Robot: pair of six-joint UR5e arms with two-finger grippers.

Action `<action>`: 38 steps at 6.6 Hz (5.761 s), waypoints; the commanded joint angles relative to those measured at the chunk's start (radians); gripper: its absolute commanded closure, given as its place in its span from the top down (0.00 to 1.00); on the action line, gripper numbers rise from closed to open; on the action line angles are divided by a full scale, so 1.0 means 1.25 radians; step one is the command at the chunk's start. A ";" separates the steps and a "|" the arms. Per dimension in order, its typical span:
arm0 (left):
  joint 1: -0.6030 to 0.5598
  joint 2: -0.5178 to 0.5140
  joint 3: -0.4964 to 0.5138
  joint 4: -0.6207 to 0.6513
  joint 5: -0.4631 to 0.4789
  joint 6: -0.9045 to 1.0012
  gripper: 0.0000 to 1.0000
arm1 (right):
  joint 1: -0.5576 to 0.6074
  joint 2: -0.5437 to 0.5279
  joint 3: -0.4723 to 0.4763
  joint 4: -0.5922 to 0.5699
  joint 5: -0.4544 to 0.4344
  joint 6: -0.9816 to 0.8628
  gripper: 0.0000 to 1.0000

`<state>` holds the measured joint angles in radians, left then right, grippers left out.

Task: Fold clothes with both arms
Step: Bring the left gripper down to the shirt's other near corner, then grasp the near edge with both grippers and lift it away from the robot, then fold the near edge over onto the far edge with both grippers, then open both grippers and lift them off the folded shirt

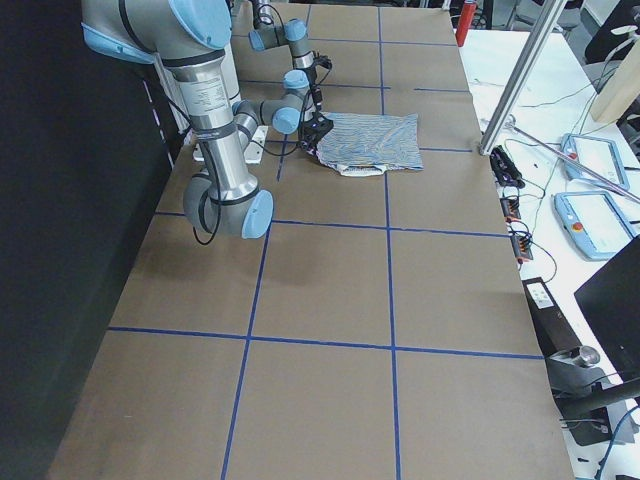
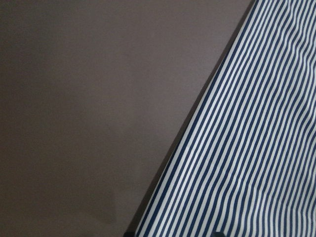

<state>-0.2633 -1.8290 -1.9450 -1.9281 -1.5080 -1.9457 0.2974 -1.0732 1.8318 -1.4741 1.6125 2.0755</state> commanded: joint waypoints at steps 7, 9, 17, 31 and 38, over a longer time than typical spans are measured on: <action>0.027 0.002 0.011 0.018 -0.001 -0.001 0.48 | 0.003 0.000 0.006 -0.001 0.003 -0.001 0.00; 0.027 0.002 0.012 0.018 -0.004 -0.002 0.42 | 0.003 0.000 0.006 -0.001 0.003 -0.001 0.00; 0.051 0.008 -0.257 0.100 -0.056 -0.096 0.00 | -0.029 -0.145 0.278 -0.039 -0.005 0.062 0.00; -0.378 -0.273 0.398 -0.227 -0.129 0.364 0.54 | 0.388 0.364 -0.587 0.225 0.240 -0.170 1.00; -0.263 -0.419 0.526 -0.140 -0.210 0.443 0.00 | 0.399 0.276 -0.473 0.225 0.276 -0.236 1.00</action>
<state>-0.5941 -2.2971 -1.3805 -2.1022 -1.7607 -1.4404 0.7958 -0.7273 1.2385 -1.1936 1.9573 1.7837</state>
